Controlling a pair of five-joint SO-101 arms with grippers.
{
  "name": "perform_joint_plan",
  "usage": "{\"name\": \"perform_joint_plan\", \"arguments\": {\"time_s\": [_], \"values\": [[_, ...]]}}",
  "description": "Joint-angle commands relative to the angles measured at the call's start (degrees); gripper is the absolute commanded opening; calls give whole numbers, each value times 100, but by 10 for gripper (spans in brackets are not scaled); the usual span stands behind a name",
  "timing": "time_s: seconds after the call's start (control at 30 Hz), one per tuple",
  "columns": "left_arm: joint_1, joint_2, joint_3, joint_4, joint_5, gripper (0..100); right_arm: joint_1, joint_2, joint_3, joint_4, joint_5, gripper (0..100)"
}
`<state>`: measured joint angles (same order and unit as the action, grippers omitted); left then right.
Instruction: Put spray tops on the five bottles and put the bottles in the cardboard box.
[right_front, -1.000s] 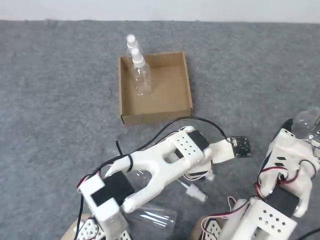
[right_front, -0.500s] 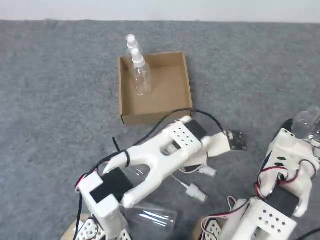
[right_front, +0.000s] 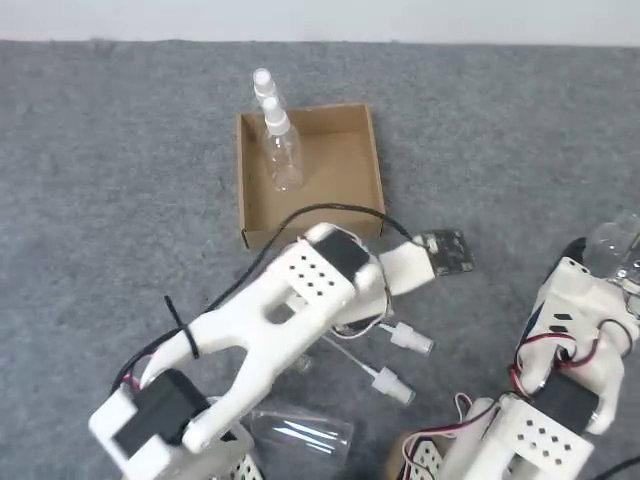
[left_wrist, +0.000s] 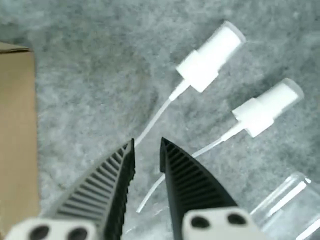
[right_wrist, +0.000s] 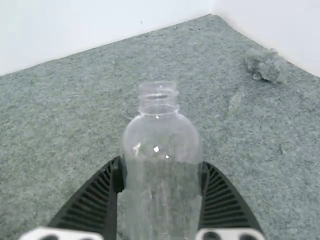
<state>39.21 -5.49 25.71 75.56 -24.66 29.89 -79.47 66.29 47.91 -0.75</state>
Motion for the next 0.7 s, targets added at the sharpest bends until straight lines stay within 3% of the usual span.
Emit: {"name": "perform_joint_plan", "arguments": {"time_s": [0.0,0.23,0.67], "values": [[-211,-466,-48,-132,62,78,22,-163,-299,-154,-9,62],[-211,-466,374,-1020,352,269,-110,-163,-299,-154,0,63],[422,-457,646,-1749,316,288,435,-163,-440,-154,-18,64]]}}
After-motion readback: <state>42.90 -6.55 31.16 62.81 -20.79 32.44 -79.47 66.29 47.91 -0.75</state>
